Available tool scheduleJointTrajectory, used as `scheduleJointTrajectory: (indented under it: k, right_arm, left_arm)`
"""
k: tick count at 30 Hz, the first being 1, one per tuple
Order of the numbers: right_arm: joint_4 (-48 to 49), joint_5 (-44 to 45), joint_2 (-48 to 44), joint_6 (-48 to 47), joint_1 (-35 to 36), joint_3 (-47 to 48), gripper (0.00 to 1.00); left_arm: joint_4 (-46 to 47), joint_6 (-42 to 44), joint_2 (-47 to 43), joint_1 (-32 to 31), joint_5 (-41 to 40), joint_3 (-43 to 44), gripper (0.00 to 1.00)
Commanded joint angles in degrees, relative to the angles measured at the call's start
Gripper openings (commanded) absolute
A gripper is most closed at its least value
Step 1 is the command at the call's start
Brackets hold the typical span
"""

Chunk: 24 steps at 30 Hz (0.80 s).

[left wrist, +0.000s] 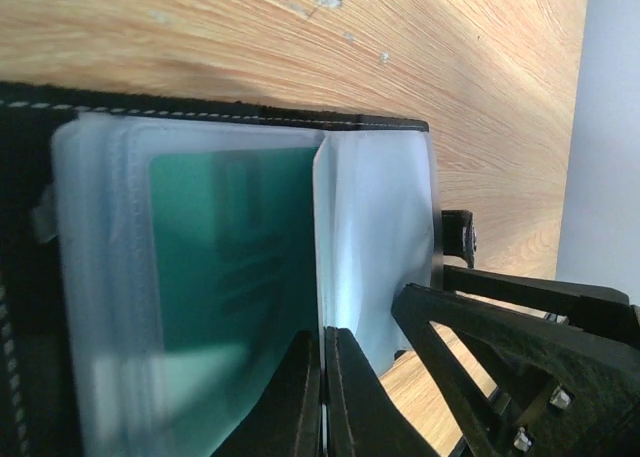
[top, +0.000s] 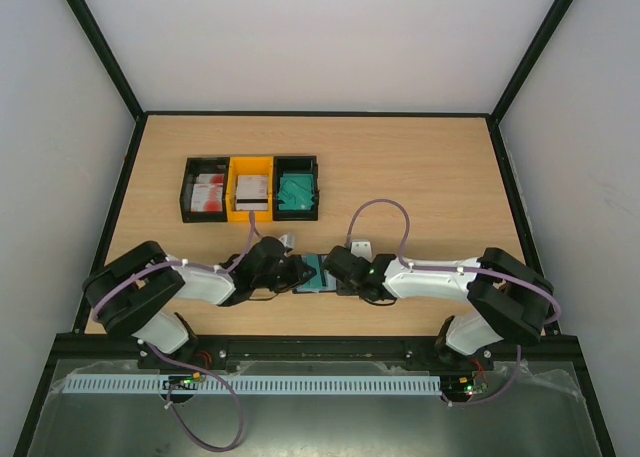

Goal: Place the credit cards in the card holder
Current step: Insert the credit card into the card holder.

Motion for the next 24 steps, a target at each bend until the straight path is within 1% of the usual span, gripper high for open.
scheduleJointTrajectory:
  k: [1, 6, 10, 18, 21, 24]
  right_arm:
    - [-1.1, 1.29, 1.44, 2.61, 0.11, -2.11, 0.31]
    - [0.08, 0.39, 1.42, 3.06, 0.07, -2.43, 0.3]
    - [0.61, -0.15, 1.44, 3.32, 0.07, -2.77, 0.3]
    - [2.7, -1.24, 1.27, 3.84, 0.06, -3.81, 0.2]
    - [2.7, -1.22, 1.12, 4.01, -0.1, -4.03, 0.19]
    - [2.79, -1.26, 0.72, 4.25, -0.07, -4.3, 0.18]
  left_arm:
    - [-0.33, -2.68, -3.3, -0.29, -4.2, -3.17, 0.03]
    - [1.17, -1.08, -1.83, -0.3, -1.02, -2.17, 0.02]
    - [2.23, -0.96, -1.06, -0.27, -0.4, -1.22, 0.02]
    - [6.96, -0.31, 0.28, -0.28, 1.98, -0.89, 0.02]
    - [9.05, -1.09, 1.12, -0.31, 2.54, -1.17, 0.02]
    - [8.83, -1.83, 1.95, -0.3, 1.85, -1.35, 0.02]
